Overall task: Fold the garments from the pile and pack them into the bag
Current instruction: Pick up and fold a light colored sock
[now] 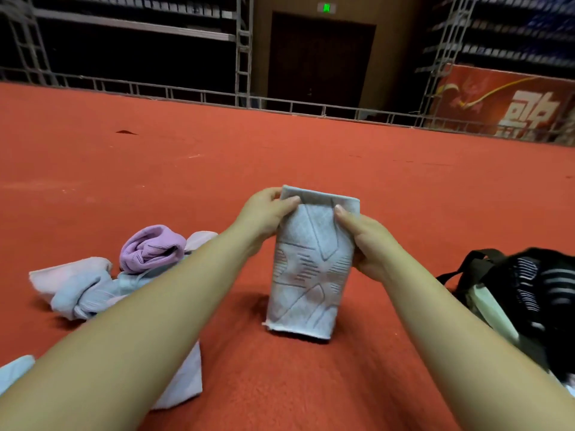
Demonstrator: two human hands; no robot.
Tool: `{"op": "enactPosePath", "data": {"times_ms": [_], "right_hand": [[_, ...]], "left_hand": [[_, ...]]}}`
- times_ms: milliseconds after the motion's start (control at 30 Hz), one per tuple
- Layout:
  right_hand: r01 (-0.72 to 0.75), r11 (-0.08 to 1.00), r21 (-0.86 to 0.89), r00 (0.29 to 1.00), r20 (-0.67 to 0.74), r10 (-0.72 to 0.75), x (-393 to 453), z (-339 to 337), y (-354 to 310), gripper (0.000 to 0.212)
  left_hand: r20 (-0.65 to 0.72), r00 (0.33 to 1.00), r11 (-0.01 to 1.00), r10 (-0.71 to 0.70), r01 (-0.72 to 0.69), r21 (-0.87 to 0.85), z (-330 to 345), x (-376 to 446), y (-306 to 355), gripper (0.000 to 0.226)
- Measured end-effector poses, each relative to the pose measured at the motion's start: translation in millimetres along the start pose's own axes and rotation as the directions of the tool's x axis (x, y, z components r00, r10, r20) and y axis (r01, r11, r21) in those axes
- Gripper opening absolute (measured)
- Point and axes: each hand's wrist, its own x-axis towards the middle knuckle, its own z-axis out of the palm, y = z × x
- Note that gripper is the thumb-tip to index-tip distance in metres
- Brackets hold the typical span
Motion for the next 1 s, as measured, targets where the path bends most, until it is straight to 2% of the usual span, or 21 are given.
{"op": "enactPosePath", "data": {"times_ms": [133, 233, 333, 400, 433, 500, 600, 667, 700, 767, 800, 833, 933, 1000], "right_hand": [[0.240, 0.960, -0.141, 0.970, -0.009, -0.244, 30, 6, -52, 0.024], [0.363, 0.905, -0.223, 0.930, 0.024, -0.368, 34, 6, -70, 0.021], [0.332, 0.876, -0.349, 0.942, 0.161, -0.293, 24, -1, -62, 0.009], [0.239, 0.844, -0.480, 0.952, 0.288, -0.106, 11, -10, -44, 0.013], [0.191, 0.816, -0.545, 0.934, 0.357, 0.020, 4, -14, -32, 0.015], [0.104, 0.763, -0.638, 0.841, 0.466, 0.275, -9, -18, -7, 0.022], [-0.030, 0.725, -0.689, 0.587, 0.574, 0.570, -23, -18, 25, 0.036], [-0.113, 0.705, -0.700, 0.398, 0.619, 0.678, -31, -18, 37, 0.032], [-0.142, 0.692, -0.707, 0.336, 0.623, 0.706, -35, -18, 41, 0.027], [-0.178, 0.661, -0.729, 0.292, 0.603, 0.743, -40, -17, 46, 0.017], [-0.189, 0.648, -0.737, 0.313, 0.580, 0.752, -41, -17, 49, 0.010], [-0.204, 0.645, -0.737, 0.367, 0.553, 0.748, -41, -18, 52, 0.004], [-0.243, 0.661, -0.710, 0.611, 0.417, 0.673, -36, -24, 60, 0.013], [-0.236, 0.658, -0.715, 0.726, 0.321, 0.609, -33, -29, 65, 0.017]], "left_hand": [[-0.039, 0.978, 0.975, 0.205, -0.200, 0.101, -14, 32, 50, 0.012], [0.044, 0.969, 0.958, 0.242, -0.246, 0.146, -26, 31, 71, 0.011], [0.254, 0.964, 0.937, 0.082, -0.161, 0.310, -41, 15, 63, 0.019], [0.394, 0.911, 0.884, -0.120, -0.083, 0.460, -48, -4, 45, 0.018], [0.452, 0.863, 0.849, -0.225, -0.054, 0.525, -51, -14, 35, 0.018], [0.538, 0.728, 0.792, -0.425, 0.011, 0.611, -52, -33, 14, 0.017], [0.621, 0.445, 0.732, -0.646, 0.130, 0.668, -49, -57, -12, 0.015], [0.663, 0.271, 0.715, -0.698, 0.222, 0.662, -45, -68, -22, 0.009], [0.674, 0.206, 0.703, -0.710, 0.262, 0.661, -44, -72, -25, 0.006], [0.666, 0.141, 0.673, -0.733, 0.295, 0.678, -42, -78, -32, 0.004], [0.648, 0.153, 0.661, -0.746, 0.286, 0.694, -41, -79, -34, 0.004], [0.617, 0.207, 0.651, -0.759, 0.269, 0.710, -40, -79, -36, 0.008], [0.498, 0.515, 0.662, -0.698, 0.198, 0.723, -35, -76, -40, 0.017], [0.423, 0.684, 0.691, -0.595, 0.166, 0.703, -33, -70, -45, 0.013]]}}
